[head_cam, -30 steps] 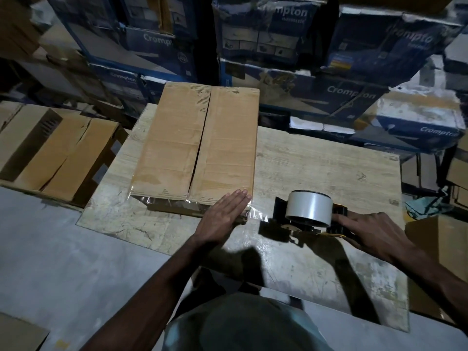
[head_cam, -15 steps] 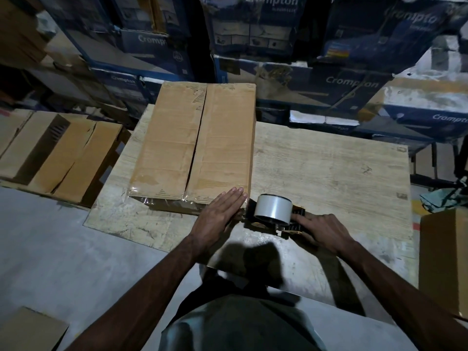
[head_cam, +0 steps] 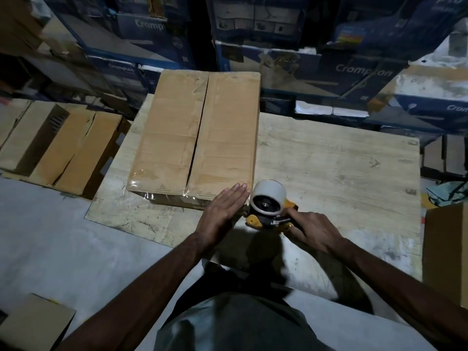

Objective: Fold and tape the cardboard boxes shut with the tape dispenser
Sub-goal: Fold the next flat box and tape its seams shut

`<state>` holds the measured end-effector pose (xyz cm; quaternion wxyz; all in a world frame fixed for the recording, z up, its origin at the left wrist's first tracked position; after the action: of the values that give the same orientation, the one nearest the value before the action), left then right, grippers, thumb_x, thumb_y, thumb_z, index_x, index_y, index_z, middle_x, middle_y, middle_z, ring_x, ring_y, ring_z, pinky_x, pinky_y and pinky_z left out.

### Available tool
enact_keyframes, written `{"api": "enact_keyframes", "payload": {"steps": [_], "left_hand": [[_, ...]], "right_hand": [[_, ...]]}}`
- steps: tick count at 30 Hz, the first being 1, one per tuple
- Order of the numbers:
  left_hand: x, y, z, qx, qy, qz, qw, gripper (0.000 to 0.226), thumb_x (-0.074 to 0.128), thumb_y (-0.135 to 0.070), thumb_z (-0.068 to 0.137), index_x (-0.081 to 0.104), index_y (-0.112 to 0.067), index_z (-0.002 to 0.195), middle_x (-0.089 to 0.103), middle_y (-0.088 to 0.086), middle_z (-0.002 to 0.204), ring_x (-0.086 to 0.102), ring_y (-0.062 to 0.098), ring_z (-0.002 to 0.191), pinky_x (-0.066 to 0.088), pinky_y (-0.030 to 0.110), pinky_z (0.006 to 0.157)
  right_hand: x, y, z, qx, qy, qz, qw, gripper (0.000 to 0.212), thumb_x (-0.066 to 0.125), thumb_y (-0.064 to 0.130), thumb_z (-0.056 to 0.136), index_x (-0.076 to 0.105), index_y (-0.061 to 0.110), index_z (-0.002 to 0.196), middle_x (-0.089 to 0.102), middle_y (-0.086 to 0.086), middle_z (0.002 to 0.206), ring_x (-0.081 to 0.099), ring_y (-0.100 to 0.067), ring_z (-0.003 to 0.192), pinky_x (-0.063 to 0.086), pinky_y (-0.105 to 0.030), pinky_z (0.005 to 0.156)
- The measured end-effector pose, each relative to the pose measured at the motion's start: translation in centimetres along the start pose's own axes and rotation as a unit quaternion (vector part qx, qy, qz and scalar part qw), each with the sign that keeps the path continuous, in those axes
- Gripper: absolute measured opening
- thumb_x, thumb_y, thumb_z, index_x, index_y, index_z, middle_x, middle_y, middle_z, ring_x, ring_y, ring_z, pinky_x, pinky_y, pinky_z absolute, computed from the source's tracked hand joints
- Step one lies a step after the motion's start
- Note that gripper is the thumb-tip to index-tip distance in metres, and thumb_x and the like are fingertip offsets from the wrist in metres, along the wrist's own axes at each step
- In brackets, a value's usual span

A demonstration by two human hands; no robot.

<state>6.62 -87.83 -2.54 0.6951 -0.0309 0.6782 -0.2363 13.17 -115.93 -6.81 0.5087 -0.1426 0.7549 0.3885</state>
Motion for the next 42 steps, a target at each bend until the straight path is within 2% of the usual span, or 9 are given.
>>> {"api": "enact_keyframes", "payload": {"steps": [6,14,21,24,27,31,33,36,42], "left_hand": [[-0.2,-0.1,0.0,0.007,-0.008,0.005,1.000,0.074,0.025,0.005,0.084,0.046,-0.007,0.154,0.042,0.009,0.161,0.036,0.022,0.151,0.028,0.038,0.124],[-0.7,-0.2,-0.2,-0.012,0.013,-0.027,0.999,0.072,0.026,-0.006,0.087,0.042,-0.008,0.157,0.036,0.005,0.164,0.029,0.018,0.153,0.008,0.026,0.128],[-0.1,0.7,-0.6,-0.024,0.044,-0.038,0.998,0.103,0.065,0.012,0.083,0.014,-0.022,0.166,0.008,-0.007,0.171,-0.001,0.006,0.158,-0.005,0.026,0.128],[-2.4,0.2,-0.7,-0.023,0.069,-0.108,0.992,0.096,0.058,0.006,0.092,0.009,-0.028,0.167,0.009,-0.008,0.171,0.007,0.004,0.157,0.011,0.036,0.131],[-6.4,1.0,-1.8,-0.070,0.075,-0.226,0.969,0.102,0.056,0.007,0.093,0.007,-0.050,0.162,0.027,-0.007,0.166,0.057,0.014,0.133,0.049,0.037,0.111],[-11.4,7.5,-4.2,-0.117,-0.005,-0.222,0.968,0.084,0.058,0.015,0.088,0.046,-0.035,0.154,0.052,0.002,0.154,0.053,0.019,0.137,0.044,0.041,0.116],[-13.9,12.1,-5.8,-0.152,-0.023,-0.144,0.978,0.074,0.064,0.012,0.088,0.055,-0.030,0.148,0.057,0.003,0.150,0.052,0.023,0.137,0.042,0.047,0.117],[-16.5,19.8,-8.3,-0.161,0.040,0.004,0.986,0.074,0.061,0.003,0.091,0.048,-0.036,0.152,0.047,0.002,0.159,0.046,0.028,0.142,0.045,0.051,0.113],[-16.2,27.9,-11.0,-0.101,0.177,0.111,0.973,0.104,0.078,-0.004,0.087,0.021,-0.056,0.157,0.025,-0.011,0.169,0.043,0.027,0.145,0.055,0.048,0.103]], "right_hand": [[2.1,3.8,-4.2,0.086,0.086,0.200,0.972,0.044,0.058,0.036,0.095,0.040,0.046,0.135,0.065,0.001,0.070,0.059,-0.018,0.055,0.048,-0.039,0.053],[5.8,3.5,-7.9,0.366,-0.078,0.500,0.781,0.024,0.070,0.007,0.090,0.063,0.025,0.105,0.071,-0.024,0.080,0.063,-0.051,0.059,0.055,-0.064,0.053],[7.0,2.8,-6.3,0.464,-0.249,0.620,0.582,0.029,0.058,0.003,0.096,0.048,-0.004,0.122,0.054,-0.016,0.073,0.045,-0.023,0.052,0.042,-0.032,0.049],[8.0,3.1,-4.2,0.470,-0.279,0.621,0.562,0.027,0.054,-0.001,0.096,0.045,-0.002,0.122,0.052,-0.017,0.072,0.047,-0.023,0.050,0.044,-0.032,0.048],[9.7,5.2,-2.5,0.463,-0.283,0.672,0.505,0.032,0.061,0.005,0.095,0.042,0.014,0.119,0.054,-0.019,0.089,0.058,-0.029,0.065,0.050,-0.037,0.056],[8.8,8.2,-3.9,0.602,-0.329,0.370,0.626,0.056,0.071,0.038,0.088,0.048,0.014,0.133,0.062,-0.016,0.122,0.062,-0.038,0.110,0.047,-0.042,0.085],[6.0,10.1,-3.7,0.479,-0.398,0.264,0.736,0.048,0.070,0.032,0.088,0.053,0.017,0.131,0.061,-0.011,0.125,0.062,-0.033,0.111,0.048,-0.040,0.084],[1.9,11.0,-1.3,0.269,-0.327,0.120,0.898,0.050,0.070,0.009,0.093,0.057,0.024,0.139,0.058,-0.002,0.128,0.058,-0.023,0.109,0.044,-0.034,0.078],[-3.5,10.6,5.4,0.105,-0.101,-0.144,0.979,0.088,0.080,0.023,0.088,0.029,0.051,0.155,0.029,0.009,0.161,0.058,-0.015,0.111,0.055,-0.031,0.063]]}}
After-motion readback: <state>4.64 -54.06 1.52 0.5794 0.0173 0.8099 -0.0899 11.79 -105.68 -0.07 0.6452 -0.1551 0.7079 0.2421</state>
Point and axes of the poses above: each hand's wrist, its own z-axis towards the middle knuckle, its own x-axis out of the palm, y = z × x, the point moved 3 cm from there along z, towards the middle knuckle
